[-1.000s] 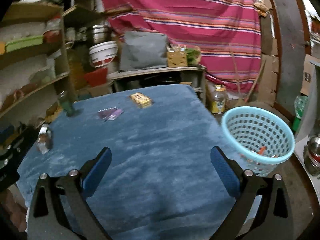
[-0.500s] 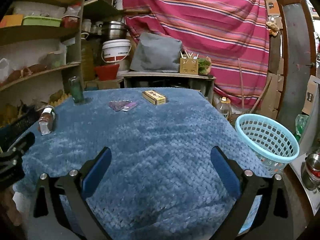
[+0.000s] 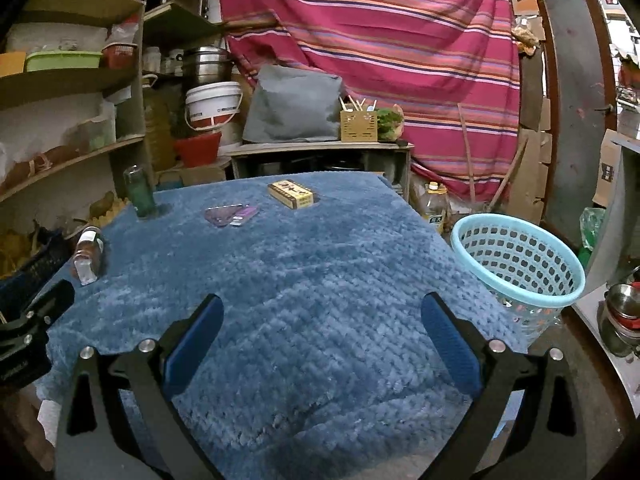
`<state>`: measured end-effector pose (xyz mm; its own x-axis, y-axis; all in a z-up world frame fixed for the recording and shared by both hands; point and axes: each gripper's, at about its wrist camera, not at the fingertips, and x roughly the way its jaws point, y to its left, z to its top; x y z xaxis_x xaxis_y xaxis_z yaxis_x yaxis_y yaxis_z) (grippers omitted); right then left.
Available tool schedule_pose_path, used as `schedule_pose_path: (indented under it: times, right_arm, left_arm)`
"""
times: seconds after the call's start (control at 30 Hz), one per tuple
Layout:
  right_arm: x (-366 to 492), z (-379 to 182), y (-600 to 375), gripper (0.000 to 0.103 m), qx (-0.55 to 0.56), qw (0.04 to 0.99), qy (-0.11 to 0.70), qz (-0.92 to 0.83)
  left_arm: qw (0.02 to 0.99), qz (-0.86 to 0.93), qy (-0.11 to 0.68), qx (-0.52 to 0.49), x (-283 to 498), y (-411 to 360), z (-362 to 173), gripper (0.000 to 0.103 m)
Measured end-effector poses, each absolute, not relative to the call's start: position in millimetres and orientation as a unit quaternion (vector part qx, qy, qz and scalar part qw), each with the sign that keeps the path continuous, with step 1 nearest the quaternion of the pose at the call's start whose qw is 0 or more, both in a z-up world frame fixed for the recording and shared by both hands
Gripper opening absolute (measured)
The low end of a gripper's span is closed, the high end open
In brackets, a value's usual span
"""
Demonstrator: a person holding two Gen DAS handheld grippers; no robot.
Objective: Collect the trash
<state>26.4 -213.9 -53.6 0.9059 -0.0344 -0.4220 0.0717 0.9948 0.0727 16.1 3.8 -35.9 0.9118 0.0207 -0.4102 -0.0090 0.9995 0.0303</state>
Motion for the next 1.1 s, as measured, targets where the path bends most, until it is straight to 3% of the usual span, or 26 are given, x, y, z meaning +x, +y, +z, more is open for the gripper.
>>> schedule_pose_path:
  times: [1.1]
  right_arm:
    - [13, -43, -219, 0.097, 0.034, 0.978, 0.205, -0.028]
  left_arm:
    - [0.974, 0.002, 0.226, 0.029, 23, -7, -23, 0.098]
